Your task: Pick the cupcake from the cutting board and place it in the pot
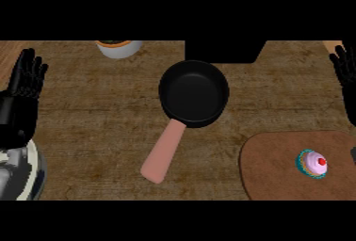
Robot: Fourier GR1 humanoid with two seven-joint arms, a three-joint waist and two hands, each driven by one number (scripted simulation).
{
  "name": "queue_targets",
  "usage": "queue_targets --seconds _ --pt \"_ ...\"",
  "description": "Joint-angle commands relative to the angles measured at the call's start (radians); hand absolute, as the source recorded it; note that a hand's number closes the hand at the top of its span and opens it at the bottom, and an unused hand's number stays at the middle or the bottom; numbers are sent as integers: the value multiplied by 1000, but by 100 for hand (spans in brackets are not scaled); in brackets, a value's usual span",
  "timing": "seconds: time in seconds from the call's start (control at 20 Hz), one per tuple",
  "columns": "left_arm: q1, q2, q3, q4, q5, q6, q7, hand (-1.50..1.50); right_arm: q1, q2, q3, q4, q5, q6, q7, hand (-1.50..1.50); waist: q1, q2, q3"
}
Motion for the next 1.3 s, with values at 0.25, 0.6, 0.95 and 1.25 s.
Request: queue_targets --seconds 0.25,0.6,0.95,1.25 --pt "150 -73 -192 153 48 -166 153 0 245 -23 143 -43 42 109 101 150 -36 5 8" --pt "182 -135 -240 192 42 -160 156 0 378 113 -35 -246 244 -367 -294 -150 -79 -13 11" --pt "131 -126 -221 232 40 -202 177 0 679 -78 -56 -638 266 -266 27 -150 -36 -6 7" --pt "101 -179 -251 261 15 -199 179 0 655 -179 -75 -765 247 -234 450 -150 -4 1 7"
